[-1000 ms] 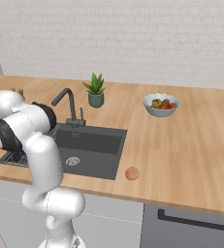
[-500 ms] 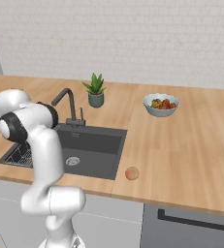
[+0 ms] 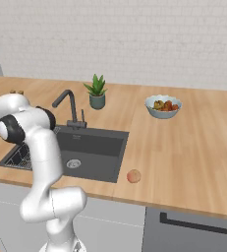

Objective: Put the colander in the sink, put the peach in the colander, and turn on the sink faucet and pour water over the colander.

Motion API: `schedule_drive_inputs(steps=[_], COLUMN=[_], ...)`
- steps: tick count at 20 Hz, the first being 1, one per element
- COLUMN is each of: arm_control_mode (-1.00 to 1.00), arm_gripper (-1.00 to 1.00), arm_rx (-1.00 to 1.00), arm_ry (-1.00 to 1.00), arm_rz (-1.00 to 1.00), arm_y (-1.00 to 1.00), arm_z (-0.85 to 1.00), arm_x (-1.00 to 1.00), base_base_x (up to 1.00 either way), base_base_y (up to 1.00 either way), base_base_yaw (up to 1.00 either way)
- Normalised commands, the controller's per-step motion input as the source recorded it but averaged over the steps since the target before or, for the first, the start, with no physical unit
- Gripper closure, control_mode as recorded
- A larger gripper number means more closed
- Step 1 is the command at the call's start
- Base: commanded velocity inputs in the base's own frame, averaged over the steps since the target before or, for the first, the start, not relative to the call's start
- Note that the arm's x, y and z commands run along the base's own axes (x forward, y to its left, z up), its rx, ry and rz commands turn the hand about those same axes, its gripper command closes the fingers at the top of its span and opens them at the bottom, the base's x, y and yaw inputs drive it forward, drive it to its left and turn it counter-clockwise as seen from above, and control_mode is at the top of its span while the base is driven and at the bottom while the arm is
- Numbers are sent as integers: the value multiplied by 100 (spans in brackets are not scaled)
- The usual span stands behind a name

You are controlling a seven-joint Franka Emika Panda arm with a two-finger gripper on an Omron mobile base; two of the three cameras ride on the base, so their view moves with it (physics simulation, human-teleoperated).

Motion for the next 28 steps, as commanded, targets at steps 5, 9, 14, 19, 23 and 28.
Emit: schedule_drive_inputs(steps=[5, 9, 14, 19, 23, 28], arm_control_mode=[-100, -100, -100, -100, -100, -100], arm_gripper=[-100, -100, 100, 100, 100, 100], arm_rx=[0, 0, 0, 0, 0, 8], arm_ry=[5, 3, 1, 0, 0, -8], arm_rz=[0, 0, 0, 0, 0, -1], arm_y=[0, 0, 0, 0, 0, -17], arm_z=[-22, -16, 0, 0, 0, 49], arm_x=[1, 0, 0, 0, -1, -53], base_base_x=[0, 0, 0, 0, 0, 0], base_base_y=[0, 0, 0, 0, 0, 0], base_base_yaw=[0, 0, 0, 0, 0, 0])
